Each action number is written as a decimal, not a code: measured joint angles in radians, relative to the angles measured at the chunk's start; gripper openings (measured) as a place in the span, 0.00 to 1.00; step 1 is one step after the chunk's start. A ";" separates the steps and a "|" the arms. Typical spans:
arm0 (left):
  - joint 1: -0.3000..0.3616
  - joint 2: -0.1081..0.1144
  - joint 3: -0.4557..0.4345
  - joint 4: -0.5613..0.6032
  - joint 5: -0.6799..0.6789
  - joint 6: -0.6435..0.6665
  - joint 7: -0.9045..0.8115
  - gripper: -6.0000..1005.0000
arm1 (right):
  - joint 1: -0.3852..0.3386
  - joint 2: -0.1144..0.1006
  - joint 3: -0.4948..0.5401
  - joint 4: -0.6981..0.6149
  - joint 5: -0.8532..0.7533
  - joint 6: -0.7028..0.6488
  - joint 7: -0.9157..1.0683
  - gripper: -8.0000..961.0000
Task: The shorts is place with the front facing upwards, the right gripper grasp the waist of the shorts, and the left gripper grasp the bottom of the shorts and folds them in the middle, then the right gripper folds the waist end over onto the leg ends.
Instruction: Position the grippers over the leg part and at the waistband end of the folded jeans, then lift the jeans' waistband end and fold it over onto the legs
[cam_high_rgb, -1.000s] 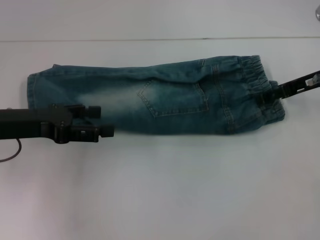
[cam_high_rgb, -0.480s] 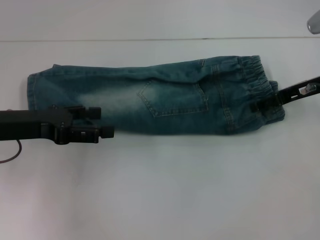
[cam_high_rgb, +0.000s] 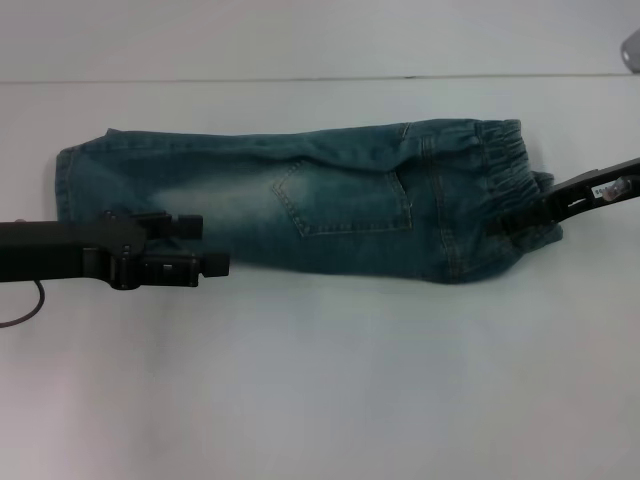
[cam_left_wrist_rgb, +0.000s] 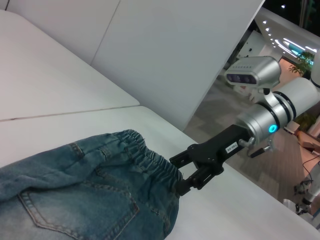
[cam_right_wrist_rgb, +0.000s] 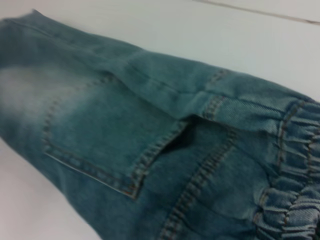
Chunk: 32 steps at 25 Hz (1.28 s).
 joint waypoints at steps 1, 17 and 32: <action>0.000 0.000 0.000 0.000 0.000 0.000 0.000 0.93 | -0.005 -0.002 0.000 -0.007 0.011 -0.011 0.000 0.98; 0.009 -0.003 0.000 0.000 0.002 -0.002 0.005 0.93 | -0.038 0.001 0.000 -0.019 0.020 0.019 -0.029 0.70; 0.010 -0.006 -0.001 0.000 0.000 -0.005 0.003 0.93 | -0.044 0.004 0.001 -0.019 0.024 0.016 -0.042 0.14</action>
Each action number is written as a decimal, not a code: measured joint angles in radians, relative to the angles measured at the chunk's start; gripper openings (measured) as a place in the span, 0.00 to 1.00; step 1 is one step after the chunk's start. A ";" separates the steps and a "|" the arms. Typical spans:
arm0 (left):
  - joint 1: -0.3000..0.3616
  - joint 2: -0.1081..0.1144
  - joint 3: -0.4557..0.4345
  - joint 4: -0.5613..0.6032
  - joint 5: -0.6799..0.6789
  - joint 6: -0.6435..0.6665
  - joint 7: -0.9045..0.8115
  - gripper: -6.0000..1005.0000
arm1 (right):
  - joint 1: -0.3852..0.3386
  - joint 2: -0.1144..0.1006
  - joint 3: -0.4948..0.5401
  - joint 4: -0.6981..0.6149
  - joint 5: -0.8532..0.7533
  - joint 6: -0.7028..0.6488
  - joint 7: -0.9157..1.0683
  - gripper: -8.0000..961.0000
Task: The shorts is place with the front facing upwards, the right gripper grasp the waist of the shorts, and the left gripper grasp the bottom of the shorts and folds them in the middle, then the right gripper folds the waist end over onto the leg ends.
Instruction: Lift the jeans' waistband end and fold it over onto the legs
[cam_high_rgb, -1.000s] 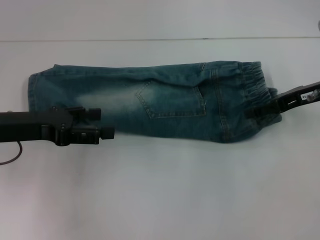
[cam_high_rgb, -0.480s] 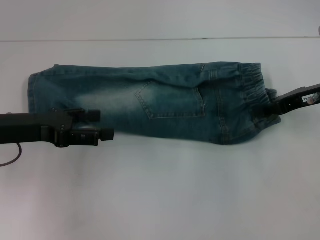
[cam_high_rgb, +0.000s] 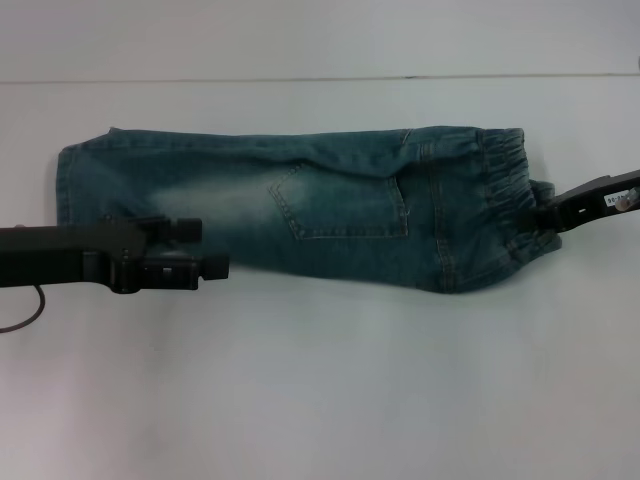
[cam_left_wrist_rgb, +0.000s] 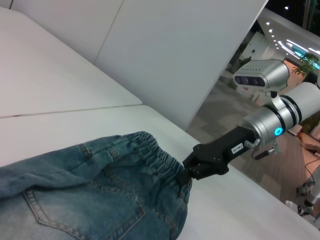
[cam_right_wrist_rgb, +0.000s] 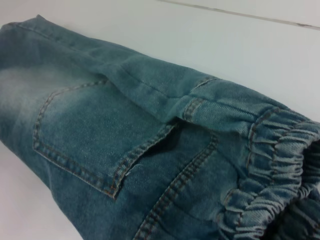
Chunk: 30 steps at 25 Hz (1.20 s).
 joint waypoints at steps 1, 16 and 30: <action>0.000 -0.001 -0.002 0.000 -0.003 0.000 0.000 0.93 | 0.000 0.000 0.000 0.000 0.002 -0.003 0.000 0.10; -0.008 -0.069 -0.085 -0.119 -0.271 -0.233 0.201 0.93 | 0.012 -0.017 0.099 -0.251 0.078 -0.297 0.076 0.10; -0.086 -0.130 -0.091 -0.560 -0.544 -0.486 1.080 0.87 | 0.032 -0.059 0.132 -0.286 0.233 -0.452 0.117 0.10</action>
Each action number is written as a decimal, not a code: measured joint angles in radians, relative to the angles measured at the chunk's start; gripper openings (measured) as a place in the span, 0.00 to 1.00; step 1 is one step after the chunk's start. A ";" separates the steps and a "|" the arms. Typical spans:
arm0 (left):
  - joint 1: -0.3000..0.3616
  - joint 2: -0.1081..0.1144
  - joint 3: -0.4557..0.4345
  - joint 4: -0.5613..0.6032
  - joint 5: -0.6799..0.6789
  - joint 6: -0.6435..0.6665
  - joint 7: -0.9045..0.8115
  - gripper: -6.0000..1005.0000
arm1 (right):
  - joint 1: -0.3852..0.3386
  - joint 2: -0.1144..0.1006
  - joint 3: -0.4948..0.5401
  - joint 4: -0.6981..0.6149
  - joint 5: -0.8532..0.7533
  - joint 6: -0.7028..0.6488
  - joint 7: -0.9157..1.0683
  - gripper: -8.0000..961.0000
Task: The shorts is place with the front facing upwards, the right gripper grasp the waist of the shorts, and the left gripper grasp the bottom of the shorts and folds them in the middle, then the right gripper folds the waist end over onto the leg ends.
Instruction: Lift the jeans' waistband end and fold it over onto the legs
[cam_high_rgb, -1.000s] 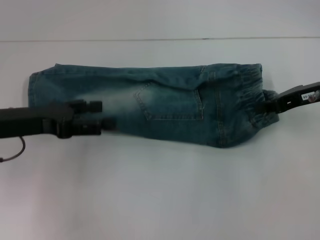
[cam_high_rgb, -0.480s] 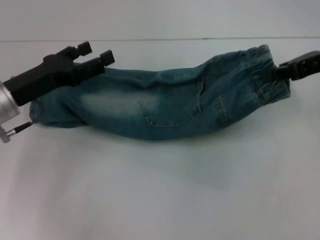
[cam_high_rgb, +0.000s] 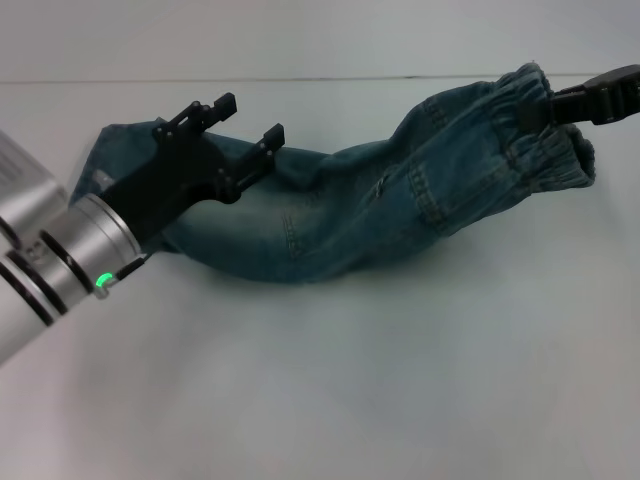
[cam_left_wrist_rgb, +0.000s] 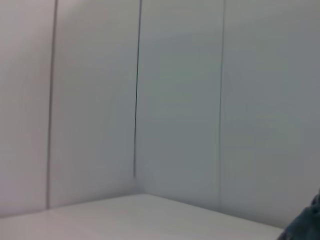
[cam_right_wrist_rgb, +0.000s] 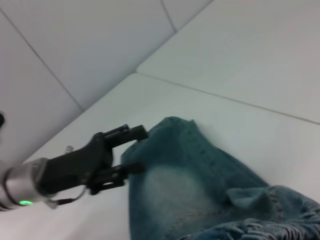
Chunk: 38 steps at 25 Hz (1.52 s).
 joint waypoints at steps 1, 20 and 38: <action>-0.006 -0.001 -0.010 -0.031 -0.020 -0.010 0.067 0.85 | 0.002 0.000 0.000 0.000 0.004 -0.011 0.000 0.10; -0.106 -0.001 -0.100 -0.341 -0.073 -0.343 0.689 0.11 | 0.022 -0.038 0.063 -0.002 0.180 -0.113 -0.005 0.11; -0.207 -0.001 -0.116 -0.547 0.023 -0.321 0.684 0.01 | 0.196 -0.017 -0.007 0.031 0.088 -0.048 0.004 0.13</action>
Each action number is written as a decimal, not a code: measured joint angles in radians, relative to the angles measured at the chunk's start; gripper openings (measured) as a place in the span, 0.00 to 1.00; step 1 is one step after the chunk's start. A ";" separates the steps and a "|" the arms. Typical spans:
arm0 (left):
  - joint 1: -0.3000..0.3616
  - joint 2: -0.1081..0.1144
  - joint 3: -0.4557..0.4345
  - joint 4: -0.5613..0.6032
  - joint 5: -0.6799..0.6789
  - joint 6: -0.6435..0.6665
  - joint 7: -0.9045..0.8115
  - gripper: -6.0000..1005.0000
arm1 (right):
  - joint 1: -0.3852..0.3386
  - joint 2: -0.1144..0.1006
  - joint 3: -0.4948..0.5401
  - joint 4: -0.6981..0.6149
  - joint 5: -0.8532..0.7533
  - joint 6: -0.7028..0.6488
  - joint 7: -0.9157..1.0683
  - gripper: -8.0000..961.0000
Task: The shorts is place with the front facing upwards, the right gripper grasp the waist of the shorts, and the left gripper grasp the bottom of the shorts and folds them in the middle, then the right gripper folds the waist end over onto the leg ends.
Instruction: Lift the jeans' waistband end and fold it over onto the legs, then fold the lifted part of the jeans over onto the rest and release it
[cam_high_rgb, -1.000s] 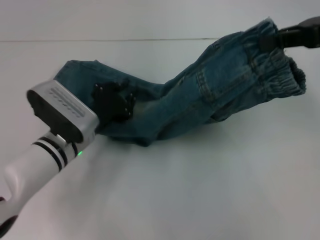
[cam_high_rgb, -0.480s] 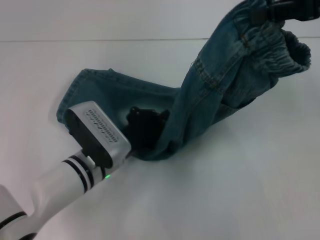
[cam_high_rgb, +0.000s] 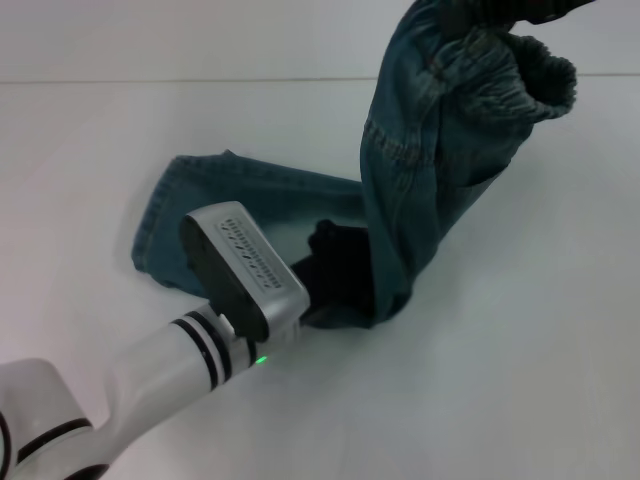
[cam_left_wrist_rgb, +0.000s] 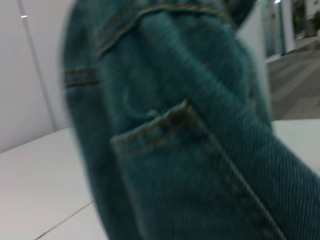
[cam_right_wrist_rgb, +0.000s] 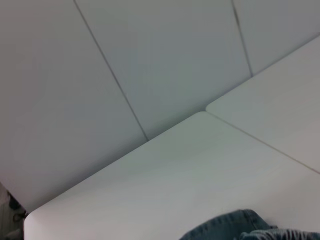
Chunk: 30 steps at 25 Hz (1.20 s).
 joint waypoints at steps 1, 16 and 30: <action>-0.005 0.000 -0.007 -0.009 0.012 0.000 0.000 0.01 | 0.007 0.001 -0.007 0.005 0.000 0.001 0.000 0.14; 0.054 0.000 -0.245 -0.086 0.197 0.014 -0.001 0.01 | 0.019 -0.007 -0.052 0.090 -0.012 0.039 -0.039 0.16; 0.289 0.000 -0.456 0.002 0.199 0.223 -0.038 0.26 | 0.016 -0.032 -0.056 0.192 -0.012 0.121 -0.102 0.17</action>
